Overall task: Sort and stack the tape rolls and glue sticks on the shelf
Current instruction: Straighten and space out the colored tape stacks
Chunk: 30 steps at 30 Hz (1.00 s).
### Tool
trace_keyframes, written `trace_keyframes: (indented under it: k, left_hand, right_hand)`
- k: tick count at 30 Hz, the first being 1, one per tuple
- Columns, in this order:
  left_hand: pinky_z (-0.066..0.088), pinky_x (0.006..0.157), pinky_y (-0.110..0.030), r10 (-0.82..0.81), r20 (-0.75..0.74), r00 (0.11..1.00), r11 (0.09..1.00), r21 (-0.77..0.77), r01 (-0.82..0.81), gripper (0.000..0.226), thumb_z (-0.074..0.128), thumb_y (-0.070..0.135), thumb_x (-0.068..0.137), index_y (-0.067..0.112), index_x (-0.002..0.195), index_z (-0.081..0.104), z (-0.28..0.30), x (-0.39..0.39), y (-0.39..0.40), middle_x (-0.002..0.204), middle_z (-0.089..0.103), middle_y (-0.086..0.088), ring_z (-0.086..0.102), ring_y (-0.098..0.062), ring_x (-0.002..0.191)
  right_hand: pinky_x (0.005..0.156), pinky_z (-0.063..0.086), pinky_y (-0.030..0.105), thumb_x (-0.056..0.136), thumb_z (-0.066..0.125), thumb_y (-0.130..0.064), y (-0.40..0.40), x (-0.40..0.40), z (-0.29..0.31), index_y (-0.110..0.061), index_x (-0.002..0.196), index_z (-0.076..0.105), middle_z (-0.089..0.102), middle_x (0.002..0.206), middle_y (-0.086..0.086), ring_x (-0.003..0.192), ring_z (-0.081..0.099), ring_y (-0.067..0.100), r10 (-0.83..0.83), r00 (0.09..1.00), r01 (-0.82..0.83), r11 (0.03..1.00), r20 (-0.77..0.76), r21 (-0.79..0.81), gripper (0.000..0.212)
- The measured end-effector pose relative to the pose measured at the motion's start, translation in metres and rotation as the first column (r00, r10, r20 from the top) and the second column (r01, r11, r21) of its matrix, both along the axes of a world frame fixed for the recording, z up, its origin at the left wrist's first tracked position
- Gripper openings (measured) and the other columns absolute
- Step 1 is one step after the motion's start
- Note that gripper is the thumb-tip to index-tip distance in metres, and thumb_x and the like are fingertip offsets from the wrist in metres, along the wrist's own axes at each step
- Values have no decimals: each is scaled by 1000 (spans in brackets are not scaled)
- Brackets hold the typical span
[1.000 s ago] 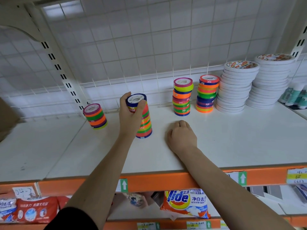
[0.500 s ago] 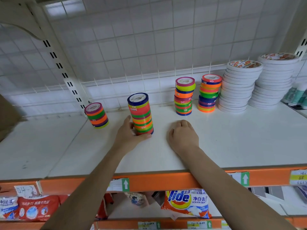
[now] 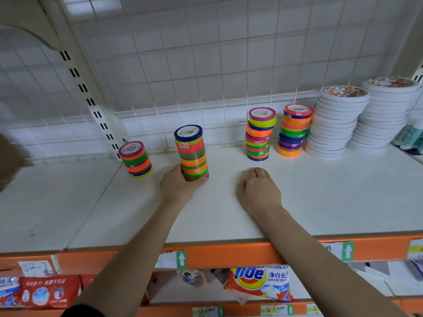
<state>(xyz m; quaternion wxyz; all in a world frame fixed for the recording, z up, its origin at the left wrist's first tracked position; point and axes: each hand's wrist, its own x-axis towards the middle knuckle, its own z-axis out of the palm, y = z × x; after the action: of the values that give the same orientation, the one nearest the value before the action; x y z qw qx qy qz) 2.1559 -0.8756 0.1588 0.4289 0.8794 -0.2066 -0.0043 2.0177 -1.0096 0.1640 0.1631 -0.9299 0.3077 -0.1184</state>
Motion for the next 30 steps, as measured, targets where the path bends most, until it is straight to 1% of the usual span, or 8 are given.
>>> trace_keyframes:
  k: [2, 6, 10, 14, 16, 19, 23, 30]
  left_hand:
    - [51, 87, -41, 41, 29, 999, 999, 1, -41, 57, 79, 40, 67, 14, 114, 59, -1, 7, 1, 111, 67, -3, 63, -22, 98]
    - [51, 85, -38, 115, 58, 992, 993, 8, -115, 59, 78, 39, 69, 12, 117, 55, -1, 22, 5, 111, 66, -6, 63, -26, 98]
    - [51, 82, -36, 102, 57, 993, 995, 13, -103, 60, 77, 39, 71, 10, 118, 54, -1, 34, 6, 112, 66, -7, 63, -26, 98]
    - [52, 85, -39, 97, 45, 994, 995, -17, -96, 62, 78, 37, 71, 9, 121, 54, -2, 40, 4, 114, 65, -8, 63, -27, 100]
    - [51, 86, -38, 86, 51, 995, 996, -41, -84, 61, 78, 34, 71, 8, 121, 54, -3, 41, 5, 115, 65, -10, 63, -28, 101]
    - [50, 86, -37, 70, 59, 996, 996, -66, -66, 58, 78, 30, 72, 6, 119, 54, -5, 42, 7, 114, 65, -10, 62, -28, 101]
    - [50, 88, -38, 73, 65, 995, 993, -100, -67, 58, 79, 29, 71, 7, 118, 54, -7, 43, 9, 113, 65, -10, 62, -28, 101]
    - [50, 88, -37, 77, 55, 996, 994, -83, -72, 59, 79, 30, 71, 8, 120, 54, -6, 44, 10, 114, 65, -9, 62, -28, 101]
  right_hand:
    - [103, 31, 27, 99, 31, -26, 1, 0, 0, -4, 134, 41, 41, 137, 8, 131, 32, 21, -7, 1000, 7, 1000, -8, -4, 43]
    - [102, 32, 27, 99, 30, -25, 2, 2, 1, -4, 134, 40, 40, 137, 8, 131, 32, 21, -25, 999, 25, 1000, -29, -10, 42]
    - [103, 31, 27, 99, 30, -23, 3, 5, 4, -4, 136, 38, 39, 139, 8, 132, 31, 21, -38, 998, 38, 999, -43, 1, 43]
    - [102, 33, 27, 98, 32, -21, 2, 6, 7, -4, 136, 38, 38, 140, 7, 132, 32, 21, -39, 998, 39, 999, -58, 4, 42]
    - [100, 34, 27, 98, 32, -20, 3, 7, 6, -5, 136, 39, 39, 139, 6, 130, 34, 21, -25, 998, 25, 1000, -61, -2, 41]
    - [101, 32, 26, 99, 32, -22, 4, 5, 1, -6, 136, 39, 37, 142, 5, 132, 33, 20, -11, 999, 10, 1000, -52, -25, 42]
    - [100, 34, 25, 99, 31, -25, 4, 4, -2, -6, 134, 42, 40, 140, 4, 130, 35, 19, -17, 1000, 15, 998, -19, -58, 41]
    - [101, 33, 26, 99, 31, -26, 5, 4, -4, -7, 134, 43, 41, 141, 3, 132, 34, 18, -24, 1000, 24, 998, -2, -66, 41]
